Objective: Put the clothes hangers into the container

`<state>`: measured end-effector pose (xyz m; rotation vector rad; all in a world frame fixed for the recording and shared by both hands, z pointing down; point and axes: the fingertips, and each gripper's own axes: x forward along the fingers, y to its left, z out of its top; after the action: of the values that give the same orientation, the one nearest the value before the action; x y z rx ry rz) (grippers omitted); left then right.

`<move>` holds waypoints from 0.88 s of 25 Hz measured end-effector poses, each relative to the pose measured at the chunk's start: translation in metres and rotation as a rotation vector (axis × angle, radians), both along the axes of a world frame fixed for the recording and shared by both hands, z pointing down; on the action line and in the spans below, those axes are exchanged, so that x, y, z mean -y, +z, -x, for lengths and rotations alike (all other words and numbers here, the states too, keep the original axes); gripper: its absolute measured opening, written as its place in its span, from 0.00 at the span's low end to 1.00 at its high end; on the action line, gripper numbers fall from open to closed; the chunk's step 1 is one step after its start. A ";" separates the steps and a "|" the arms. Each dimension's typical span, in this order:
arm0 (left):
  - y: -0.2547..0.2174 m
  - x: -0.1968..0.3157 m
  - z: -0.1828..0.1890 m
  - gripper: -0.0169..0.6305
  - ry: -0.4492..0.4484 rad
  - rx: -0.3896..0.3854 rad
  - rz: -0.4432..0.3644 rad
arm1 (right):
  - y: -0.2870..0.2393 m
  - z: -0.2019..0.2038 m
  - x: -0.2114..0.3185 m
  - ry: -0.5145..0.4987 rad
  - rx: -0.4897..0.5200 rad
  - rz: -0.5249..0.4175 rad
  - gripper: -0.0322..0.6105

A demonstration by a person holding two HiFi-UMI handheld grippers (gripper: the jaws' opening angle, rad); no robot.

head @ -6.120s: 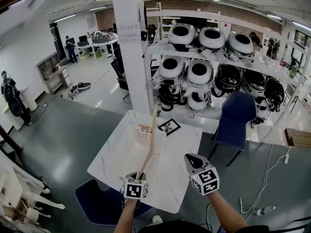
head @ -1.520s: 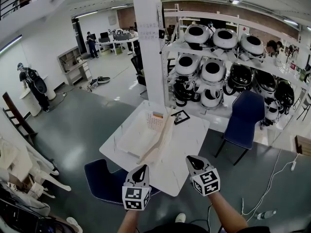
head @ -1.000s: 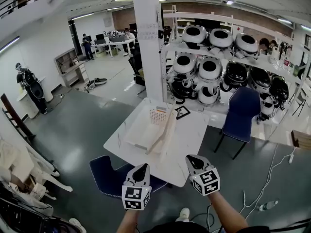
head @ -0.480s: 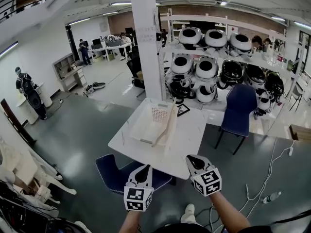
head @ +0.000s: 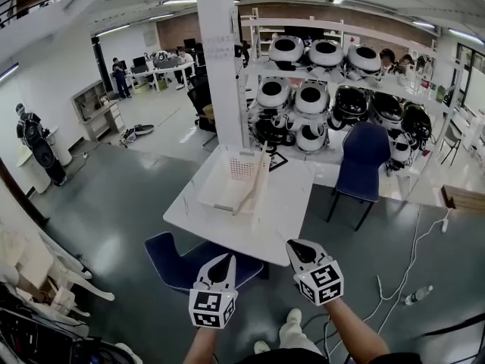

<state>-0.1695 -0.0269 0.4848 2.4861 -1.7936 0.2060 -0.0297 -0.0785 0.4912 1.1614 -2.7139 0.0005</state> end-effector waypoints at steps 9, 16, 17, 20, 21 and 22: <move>-0.005 -0.005 -0.019 0.03 0.050 -0.028 -0.025 | -0.005 -0.004 -0.015 -0.011 -0.018 -0.013 0.08; -0.011 0.002 -0.028 0.03 0.047 -0.029 -0.038 | -0.009 -0.008 -0.011 -0.023 -0.012 -0.018 0.08; -0.012 0.004 -0.030 0.03 0.046 -0.030 -0.039 | -0.011 -0.010 -0.011 -0.028 -0.012 -0.019 0.08; -0.015 0.007 -0.035 0.03 0.042 -0.033 -0.039 | -0.016 -0.013 -0.009 -0.038 -0.012 -0.022 0.08; -0.016 0.007 -0.036 0.03 0.041 -0.035 -0.039 | -0.017 -0.015 -0.009 -0.040 -0.013 -0.023 0.08; -0.016 0.008 -0.038 0.03 0.040 -0.037 -0.039 | -0.017 -0.017 -0.008 -0.041 -0.014 -0.023 0.08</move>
<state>-0.1314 -0.0347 0.4688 2.5358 -1.7522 0.1281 -0.0132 -0.0702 0.4740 1.1072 -2.7315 -0.0446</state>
